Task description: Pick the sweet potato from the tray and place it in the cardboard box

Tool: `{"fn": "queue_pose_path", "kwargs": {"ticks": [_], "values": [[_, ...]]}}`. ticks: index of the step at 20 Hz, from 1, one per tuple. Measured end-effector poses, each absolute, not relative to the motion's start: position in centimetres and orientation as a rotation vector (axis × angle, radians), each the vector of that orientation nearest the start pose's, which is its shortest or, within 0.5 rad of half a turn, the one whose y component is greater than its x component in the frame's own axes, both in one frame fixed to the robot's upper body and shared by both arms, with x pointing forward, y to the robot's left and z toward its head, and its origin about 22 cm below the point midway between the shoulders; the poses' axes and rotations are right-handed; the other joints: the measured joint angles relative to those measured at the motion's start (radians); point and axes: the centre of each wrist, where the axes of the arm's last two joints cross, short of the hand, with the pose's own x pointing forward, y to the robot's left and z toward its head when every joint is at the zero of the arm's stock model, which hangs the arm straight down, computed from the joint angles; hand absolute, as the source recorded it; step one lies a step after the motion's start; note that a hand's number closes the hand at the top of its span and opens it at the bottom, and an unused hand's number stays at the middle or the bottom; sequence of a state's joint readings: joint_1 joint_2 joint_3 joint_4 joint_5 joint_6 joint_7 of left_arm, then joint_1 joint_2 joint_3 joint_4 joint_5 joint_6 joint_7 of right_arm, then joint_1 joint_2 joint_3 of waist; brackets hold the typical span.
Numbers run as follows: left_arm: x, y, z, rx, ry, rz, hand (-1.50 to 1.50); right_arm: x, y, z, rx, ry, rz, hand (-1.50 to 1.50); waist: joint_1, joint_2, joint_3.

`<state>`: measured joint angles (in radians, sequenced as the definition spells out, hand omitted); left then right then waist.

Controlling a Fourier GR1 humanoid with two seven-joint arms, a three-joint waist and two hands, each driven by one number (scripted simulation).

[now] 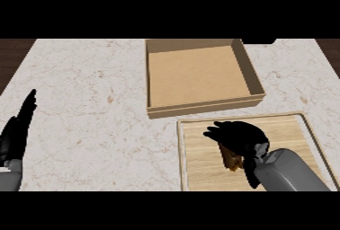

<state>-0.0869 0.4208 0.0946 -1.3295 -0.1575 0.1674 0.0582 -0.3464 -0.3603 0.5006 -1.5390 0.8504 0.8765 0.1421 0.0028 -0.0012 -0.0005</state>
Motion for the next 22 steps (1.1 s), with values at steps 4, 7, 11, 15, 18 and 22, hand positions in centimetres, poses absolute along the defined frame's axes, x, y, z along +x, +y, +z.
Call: {"fn": "queue_pose_path", "kwargs": {"ticks": [4,7,11,15,18,22], "values": [[26.0,35.8,1.3,0.651,-1.365,-0.210,0.00,28.7,-16.8,5.3,-0.377,-0.926,1.918,1.50,0.003,-0.004,-0.001],[25.9,35.7,1.1,0.641,-1.363,-0.211,0.00,29.2,-16.4,4.7,-0.449,-1.021,1.912,1.50,0.004,-0.007,-0.003],[26.1,35.3,1.3,0.645,-1.367,-0.213,0.00,29.9,-16.2,4.4,-0.497,-1.115,1.921,1.50,0.005,-0.008,-0.003],[25.9,35.5,1.5,0.652,-1.361,-0.204,0.00,29.7,-17.1,4.4,-0.643,-1.154,1.809,1.50,-0.004,-0.006,-0.002],[25.4,36.3,1.4,0.670,-1.345,-0.185,0.00,30.1,-19.3,4.5,-0.814,-1.098,1.520,1.50,-0.037,-0.009,0.000],[24.8,37.3,1.4,0.689,-1.328,-0.160,0.00,29.5,-22.7,4.4,-1.033,-0.993,1.110,1.50,-0.068,-0.014,0.001]]}}
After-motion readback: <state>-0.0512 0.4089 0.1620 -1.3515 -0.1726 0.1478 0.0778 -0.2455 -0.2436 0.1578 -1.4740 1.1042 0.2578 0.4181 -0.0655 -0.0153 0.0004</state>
